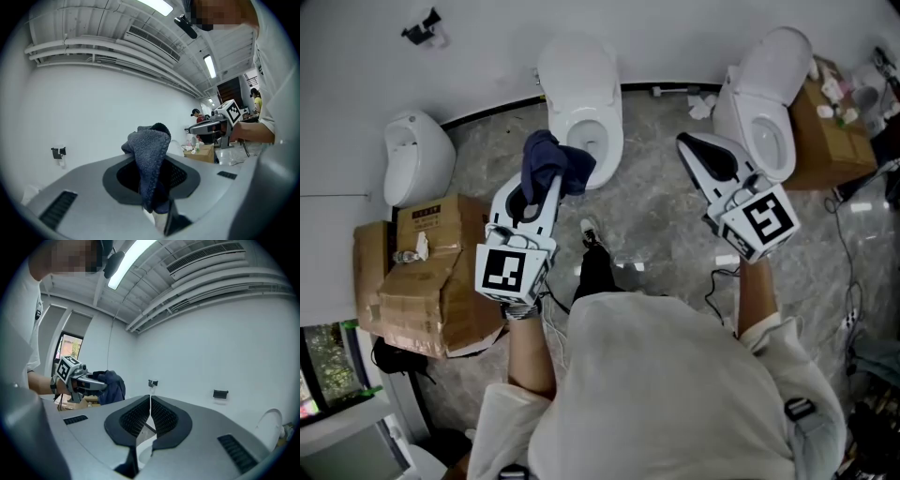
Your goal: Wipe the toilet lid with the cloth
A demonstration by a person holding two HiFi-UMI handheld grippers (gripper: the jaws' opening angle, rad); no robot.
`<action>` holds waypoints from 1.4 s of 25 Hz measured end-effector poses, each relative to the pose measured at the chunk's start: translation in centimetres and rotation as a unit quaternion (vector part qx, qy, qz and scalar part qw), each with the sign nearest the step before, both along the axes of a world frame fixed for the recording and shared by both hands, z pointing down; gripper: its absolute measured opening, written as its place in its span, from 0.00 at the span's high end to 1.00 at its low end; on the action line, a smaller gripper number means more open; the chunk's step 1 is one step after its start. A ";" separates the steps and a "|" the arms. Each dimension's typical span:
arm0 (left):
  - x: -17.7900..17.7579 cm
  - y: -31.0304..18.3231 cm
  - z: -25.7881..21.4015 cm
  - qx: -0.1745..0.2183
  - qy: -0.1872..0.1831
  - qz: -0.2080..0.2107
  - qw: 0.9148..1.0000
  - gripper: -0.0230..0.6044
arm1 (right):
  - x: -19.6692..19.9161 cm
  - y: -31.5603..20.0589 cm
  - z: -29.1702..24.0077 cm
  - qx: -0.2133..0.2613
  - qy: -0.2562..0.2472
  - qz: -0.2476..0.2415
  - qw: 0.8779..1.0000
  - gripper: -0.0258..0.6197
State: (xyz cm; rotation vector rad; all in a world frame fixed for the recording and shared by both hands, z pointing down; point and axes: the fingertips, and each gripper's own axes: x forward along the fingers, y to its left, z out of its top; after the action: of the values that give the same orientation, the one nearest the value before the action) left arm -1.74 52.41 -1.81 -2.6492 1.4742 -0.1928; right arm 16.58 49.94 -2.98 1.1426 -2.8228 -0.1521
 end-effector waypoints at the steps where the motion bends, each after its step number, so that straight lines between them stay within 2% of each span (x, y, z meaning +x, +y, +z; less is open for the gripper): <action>1: -0.3 -1.0 0.2 0.000 0.002 0.003 1.000 0.83 | -0.3 -1.0 0.0 0.004 0.000 0.003 1.000 0.91; 5: -1.3 -6.2 1.1 -0.001 -0.001 0.016 1.000 0.83 | -1.3 -5.8 -0.5 0.014 -0.014 0.016 1.000 0.91; 10: -2.7 -13.5 1.3 0.005 -0.017 0.033 0.999 0.83 | -4.1 -12.2 -1.0 0.004 -0.030 0.009 0.999 0.91; 13: -3.6 -17.3 0.9 -0.004 -0.016 0.041 0.999 0.83 | -5.6 -15.6 -1.5 -0.003 -0.039 0.001 0.999 0.91; 22: -6.5 -26.5 2.2 -0.010 -0.008 0.038 0.999 0.83 | -7.7 -24.2 -0.5 -0.010 -0.013 0.022 1.000 0.91; 35: -11.3 -38.9 7.8 -0.045 -0.016 0.033 0.998 0.83 | -10.8 -36.1 2.9 -0.032 -0.035 0.069 0.996 0.91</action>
State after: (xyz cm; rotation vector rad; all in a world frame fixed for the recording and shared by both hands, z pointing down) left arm -13.03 13.48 6.03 -2.7466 1.3985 -0.2996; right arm 5.78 13.89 -0.08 1.3489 -2.7722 -0.0115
